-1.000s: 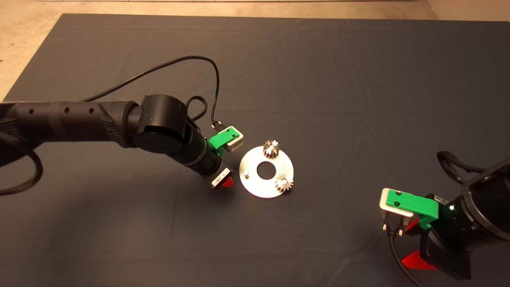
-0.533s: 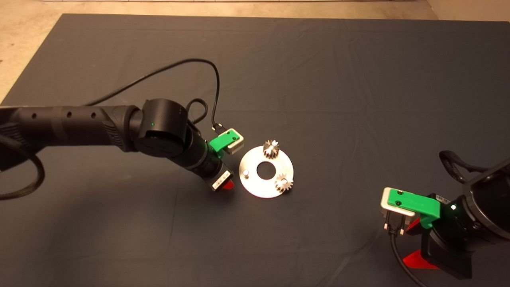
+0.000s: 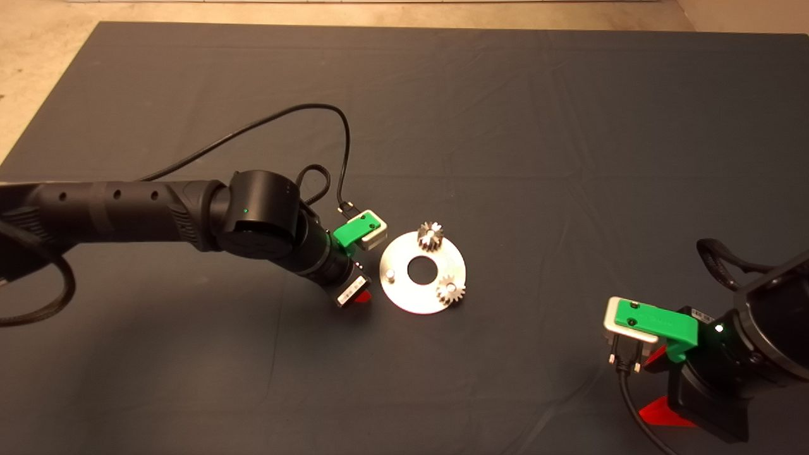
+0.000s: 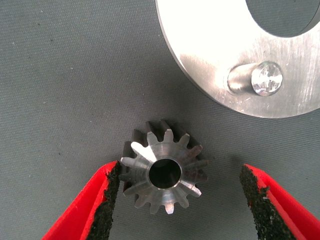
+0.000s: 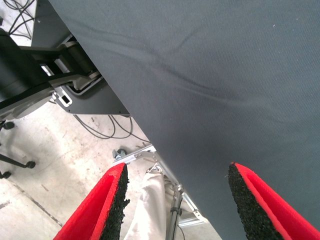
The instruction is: Install three planetary gears onto the carrier pins
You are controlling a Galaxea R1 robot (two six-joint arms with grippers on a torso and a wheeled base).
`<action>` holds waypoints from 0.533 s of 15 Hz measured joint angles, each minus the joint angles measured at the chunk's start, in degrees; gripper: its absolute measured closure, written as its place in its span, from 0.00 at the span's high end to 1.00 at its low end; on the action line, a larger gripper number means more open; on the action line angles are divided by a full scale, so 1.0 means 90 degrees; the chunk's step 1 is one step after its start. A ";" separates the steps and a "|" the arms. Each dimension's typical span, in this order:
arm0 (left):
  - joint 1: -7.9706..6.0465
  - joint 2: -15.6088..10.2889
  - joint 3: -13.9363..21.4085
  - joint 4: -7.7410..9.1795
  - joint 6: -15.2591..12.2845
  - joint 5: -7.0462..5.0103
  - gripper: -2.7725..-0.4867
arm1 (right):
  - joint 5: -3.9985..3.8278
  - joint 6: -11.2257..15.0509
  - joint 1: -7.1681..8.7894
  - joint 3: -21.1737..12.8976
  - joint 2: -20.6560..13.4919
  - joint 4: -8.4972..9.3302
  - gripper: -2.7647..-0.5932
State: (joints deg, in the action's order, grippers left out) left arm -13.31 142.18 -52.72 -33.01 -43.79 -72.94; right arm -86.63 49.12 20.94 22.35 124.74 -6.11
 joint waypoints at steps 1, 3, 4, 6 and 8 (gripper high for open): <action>0.0000 -0.0028 0.0000 -0.0003 0.0005 0.0065 0.49 | 0.0000 0.0000 0.0000 0.0000 0.0000 0.0000 0.40; 0.0000 -0.0034 -0.0003 -0.0028 0.0020 0.0085 0.46 | 0.0003 0.0000 0.0000 0.0000 0.0001 0.0000 0.40; 0.0000 -0.0034 -0.0003 -0.0042 0.0020 0.0089 0.44 | 0.0000 0.0000 0.0000 0.0000 0.0000 0.0000 0.40; 0.0000 -0.0038 -0.0003 -0.0116 0.0021 0.0126 0.38 | 0.0000 0.0000 0.0000 0.0000 -0.0002 0.0000 0.40; 0.0000 -0.0077 -0.0003 -0.0123 0.0022 0.0224 0.38 | 0.0003 0.0000 0.0000 0.0000 -0.0005 0.0000 0.40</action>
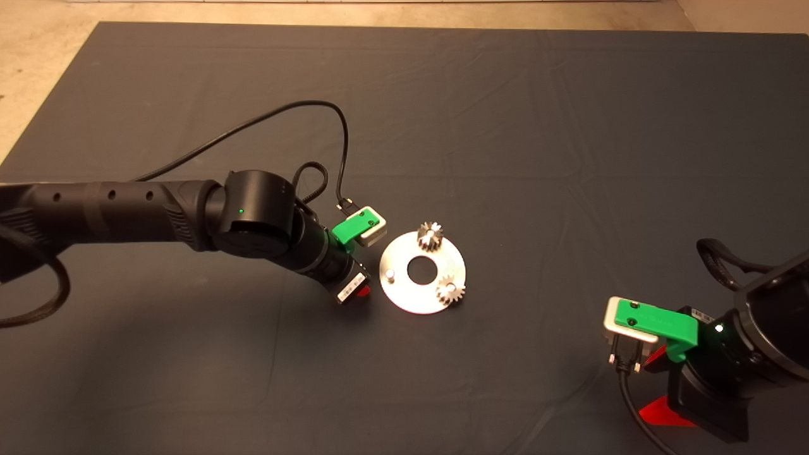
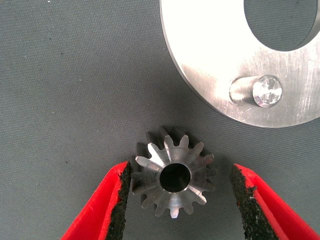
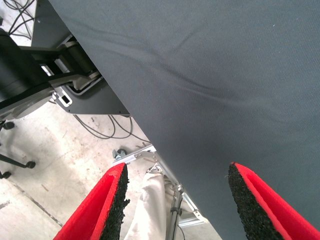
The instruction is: Install three planetary gears onto the carrier pins
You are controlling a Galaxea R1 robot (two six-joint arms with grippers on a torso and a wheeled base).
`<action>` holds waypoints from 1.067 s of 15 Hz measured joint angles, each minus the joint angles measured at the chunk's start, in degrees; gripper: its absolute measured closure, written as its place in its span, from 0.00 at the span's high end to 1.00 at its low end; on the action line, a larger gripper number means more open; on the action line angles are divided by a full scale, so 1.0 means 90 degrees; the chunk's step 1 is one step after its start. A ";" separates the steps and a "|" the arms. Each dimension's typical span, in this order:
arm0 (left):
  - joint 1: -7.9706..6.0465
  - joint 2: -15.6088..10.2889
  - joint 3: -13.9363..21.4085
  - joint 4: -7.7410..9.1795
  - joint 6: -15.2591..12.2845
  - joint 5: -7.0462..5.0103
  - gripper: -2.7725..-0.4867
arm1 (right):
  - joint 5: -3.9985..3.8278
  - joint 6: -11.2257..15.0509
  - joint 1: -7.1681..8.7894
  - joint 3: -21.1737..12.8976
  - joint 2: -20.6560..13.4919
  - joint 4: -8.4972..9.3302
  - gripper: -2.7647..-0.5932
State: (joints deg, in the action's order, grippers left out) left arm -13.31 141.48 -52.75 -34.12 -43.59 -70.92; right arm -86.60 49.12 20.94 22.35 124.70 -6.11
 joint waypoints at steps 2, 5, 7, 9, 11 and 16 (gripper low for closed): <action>0.0000 -0.0027 0.0000 -0.0011 0.0000 0.0025 0.32 | -0.0002 0.0000 0.0015 0.0000 -0.0065 0.0001 0.40; 0.0001 -0.0041 0.0000 -0.0027 0.0000 0.0055 0.32 | -0.0021 0.0000 0.0098 0.0000 -0.0080 0.0000 0.40; 0.0007 -0.0065 0.0000 -0.0030 0.0000 0.0059 0.32 | -0.0024 0.0000 0.0116 0.0000 -0.0080 0.0003 0.40; 0.0041 -0.0069 0.0000 -0.0062 0.0000 0.0093 0.32 | -0.0027 0.0000 0.0126 0.0000 -0.0080 0.0003 0.40; 0.0102 -0.0112 0.0000 -0.0135 0.0003 0.0176 0.32 | -0.0035 0.0000 0.0129 0.0000 -0.0080 0.0003 0.40; 0.0157 -0.0116 0.0000 -0.0267 0.0003 0.0186 0.27 | -0.0049 0.0000 0.0316 -0.0005 -0.0080 0.0003 0.40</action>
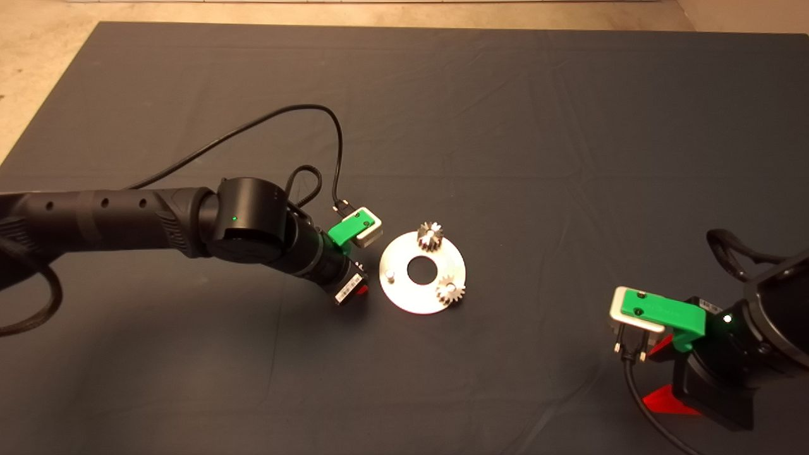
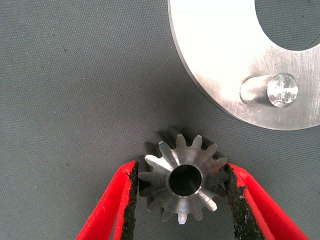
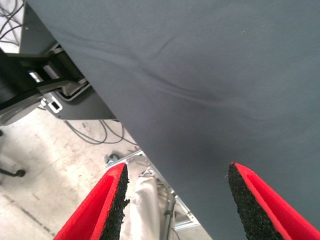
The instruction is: Install three planetary gears onto the carrier pins
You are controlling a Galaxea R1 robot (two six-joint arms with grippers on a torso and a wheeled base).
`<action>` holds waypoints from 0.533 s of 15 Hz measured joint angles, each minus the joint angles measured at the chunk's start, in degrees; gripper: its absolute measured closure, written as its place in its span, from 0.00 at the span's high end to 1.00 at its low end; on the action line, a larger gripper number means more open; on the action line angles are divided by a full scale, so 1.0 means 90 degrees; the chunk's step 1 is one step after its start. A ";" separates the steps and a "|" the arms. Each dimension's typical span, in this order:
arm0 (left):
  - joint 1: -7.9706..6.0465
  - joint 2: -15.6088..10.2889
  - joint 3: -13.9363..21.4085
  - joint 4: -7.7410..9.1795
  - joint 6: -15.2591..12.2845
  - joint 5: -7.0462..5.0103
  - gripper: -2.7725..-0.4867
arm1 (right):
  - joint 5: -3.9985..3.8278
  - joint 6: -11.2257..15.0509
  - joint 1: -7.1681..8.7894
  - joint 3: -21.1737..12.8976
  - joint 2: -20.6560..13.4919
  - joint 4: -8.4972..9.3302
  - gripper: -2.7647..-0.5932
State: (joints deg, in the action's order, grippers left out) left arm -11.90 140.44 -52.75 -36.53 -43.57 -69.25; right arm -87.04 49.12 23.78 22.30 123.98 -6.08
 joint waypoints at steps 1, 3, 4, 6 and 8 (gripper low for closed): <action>0.0003 0.0000 0.0000 -0.0012 0.0000 0.0026 0.27 | 0.0003 0.0000 0.0007 0.0000 0.0000 0.0005 0.40; 0.0020 -0.0019 0.0003 -0.0041 -0.0002 0.0078 0.25 | -0.0003 0.0000 0.0007 -0.0007 0.0000 0.0012 0.40; 0.0034 -0.0018 0.0003 -0.0070 0.0000 0.0078 0.25 | -0.0009 0.0000 0.0009 -0.0007 0.0000 0.0014 0.40; 0.0066 -0.0034 0.0034 -0.0138 0.0000 0.0106 0.24 | -0.0034 0.0000 0.0069 -0.0015 0.0003 0.0020 0.40; 0.0091 -0.0051 0.0046 -0.0187 0.0000 0.0177 0.22 | -0.0051 0.0000 0.0148 -0.0019 0.0000 0.0036 0.40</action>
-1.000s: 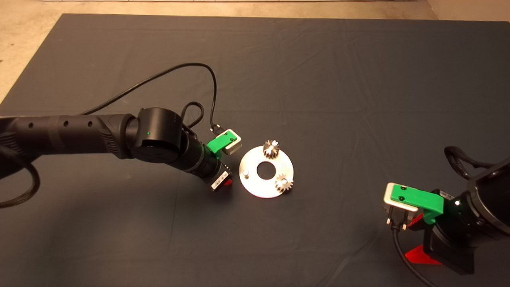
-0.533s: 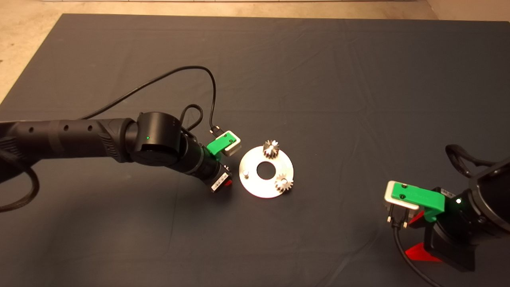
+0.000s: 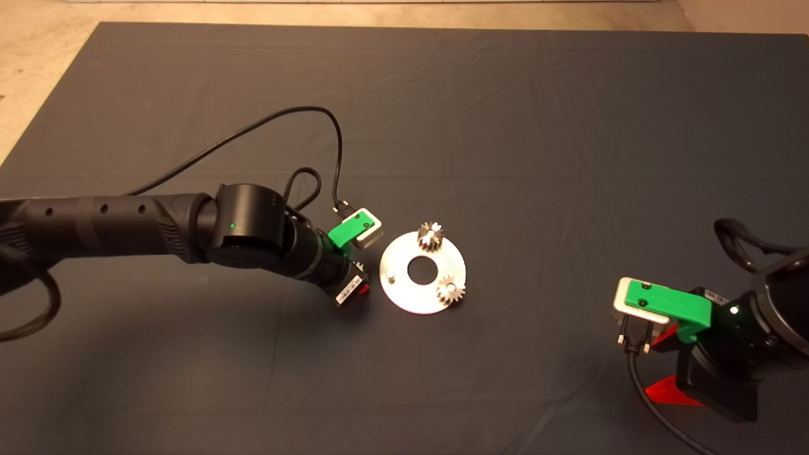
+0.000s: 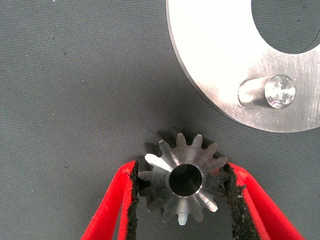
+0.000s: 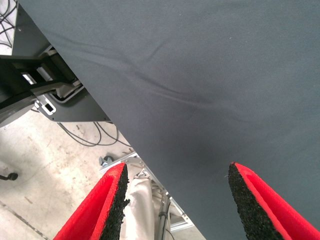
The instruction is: Install three planetary gears onto the carrier pins
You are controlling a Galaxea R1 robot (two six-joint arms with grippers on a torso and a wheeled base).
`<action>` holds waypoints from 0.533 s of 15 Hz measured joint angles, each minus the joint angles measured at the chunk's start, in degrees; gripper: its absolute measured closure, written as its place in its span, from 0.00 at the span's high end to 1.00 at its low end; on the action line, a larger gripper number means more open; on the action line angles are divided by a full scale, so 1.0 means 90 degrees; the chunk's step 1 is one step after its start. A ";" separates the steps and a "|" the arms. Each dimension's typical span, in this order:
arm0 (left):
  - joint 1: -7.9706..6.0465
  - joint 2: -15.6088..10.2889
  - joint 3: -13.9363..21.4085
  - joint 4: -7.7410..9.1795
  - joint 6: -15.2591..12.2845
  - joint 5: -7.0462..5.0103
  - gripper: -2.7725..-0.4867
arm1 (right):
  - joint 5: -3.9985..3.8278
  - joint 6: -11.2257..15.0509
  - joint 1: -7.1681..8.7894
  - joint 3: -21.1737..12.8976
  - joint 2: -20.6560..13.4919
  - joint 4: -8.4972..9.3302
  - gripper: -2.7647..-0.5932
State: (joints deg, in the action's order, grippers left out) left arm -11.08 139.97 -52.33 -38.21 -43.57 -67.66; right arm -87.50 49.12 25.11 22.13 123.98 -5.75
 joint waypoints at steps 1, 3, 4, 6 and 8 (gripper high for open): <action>0.0000 -0.0001 0.0003 -0.0002 -0.0002 0.0003 0.21 | 0.0005 0.0000 -0.0001 -0.0003 0.0002 0.0000 0.40; -0.0002 -0.0001 0.0012 -0.0002 -0.0003 -0.0022 0.20 | 0.0000 -0.0001 -0.0001 -0.0008 -0.0003 0.0018 0.40; 0.0006 -0.0004 0.0039 -0.0026 -0.0003 -0.0031 0.19 | 0.0000 -0.0022 -0.0001 -0.0019 -0.0003 0.0019 0.40; 0.0034 -0.0031 0.0088 -0.0075 0.0001 -0.0023 0.17 | 0.0000 -0.0046 0.0020 -0.0042 0.0000 0.0022 0.40; 0.0038 -0.0032 0.0121 -0.0075 -0.0003 -0.0035 0.16 | 0.0000 -0.0080 0.0027 -0.0049 -0.0003 0.0022 0.40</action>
State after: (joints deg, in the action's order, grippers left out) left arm -10.74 139.69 -51.24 -38.89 -43.59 -67.97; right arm -87.50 48.40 25.36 21.69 123.95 -5.56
